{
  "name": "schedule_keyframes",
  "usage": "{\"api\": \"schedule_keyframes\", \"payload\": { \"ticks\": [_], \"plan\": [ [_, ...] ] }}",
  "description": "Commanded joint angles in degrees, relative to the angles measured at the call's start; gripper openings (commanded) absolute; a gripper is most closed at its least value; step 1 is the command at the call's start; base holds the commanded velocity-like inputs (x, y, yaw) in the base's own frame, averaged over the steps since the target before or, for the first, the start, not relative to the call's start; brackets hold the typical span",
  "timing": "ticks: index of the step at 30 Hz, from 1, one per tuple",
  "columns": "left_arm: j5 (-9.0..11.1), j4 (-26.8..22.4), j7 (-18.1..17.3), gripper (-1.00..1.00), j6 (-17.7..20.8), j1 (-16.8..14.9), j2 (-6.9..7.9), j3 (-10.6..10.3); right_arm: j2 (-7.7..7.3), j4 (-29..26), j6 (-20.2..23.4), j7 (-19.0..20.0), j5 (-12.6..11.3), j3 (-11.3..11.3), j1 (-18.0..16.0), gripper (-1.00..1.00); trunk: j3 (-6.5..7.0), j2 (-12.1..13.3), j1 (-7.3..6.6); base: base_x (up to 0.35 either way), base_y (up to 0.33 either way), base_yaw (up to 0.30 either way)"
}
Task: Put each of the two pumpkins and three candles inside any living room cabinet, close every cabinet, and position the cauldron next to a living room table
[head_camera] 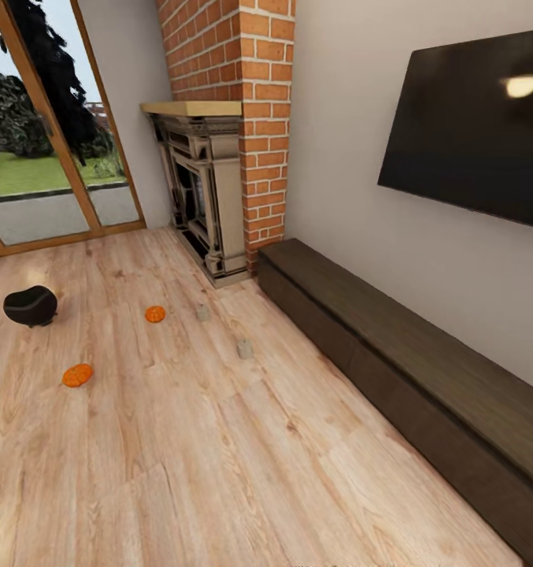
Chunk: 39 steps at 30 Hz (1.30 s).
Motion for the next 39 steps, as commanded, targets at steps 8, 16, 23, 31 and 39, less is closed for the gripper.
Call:
{"api": "schedule_keyframes", "payload": {
  "ticks": [8,16,23,31,39],
  "plan": [
    [-0.06,0.04,-0.09,1.0,-1.6,-0.02,0.03,-0.15,-0.02,0.0,-0.29,0.32,-0.59,-0.29,0.02,1.0,-0.06,-0.02,0.0,0.0,0.0,-0.275],
    [-0.07,0.03,-0.13,1.0,-1.84,-0.02,0.03,-0.16,-0.03,0.0,-1.7,0.32,-0.59,-0.29,0.04,1.0,-0.07,-0.02,0.0,0.0,0.0,-0.278],
    [-0.07,0.03,-0.18,1.0,-1.99,-0.02,0.04,-0.16,-0.04,0.06,-2.33,0.32,-0.59,-0.29,0.04,1.0,-0.07,-0.02,0.0,0.0,0.0,-0.284],
    [-0.07,0.03,-0.22,1.0,-2.88,-0.02,0.04,-0.16,-0.06,0.09,-2.4,0.32,-0.59,-0.29,0.06,1.0,0.09,-0.02,0.0,0.0,0.0,-0.283],
    [-0.07,0.03,-0.23,1.0,-2.97,-0.02,0.04,-0.16,-0.05,0.09,-2.4,0.32,-0.59,-0.29,0.06,1.0,0.41,-0.02,0.0,0.0,0.0,-0.274]
  ]
}}
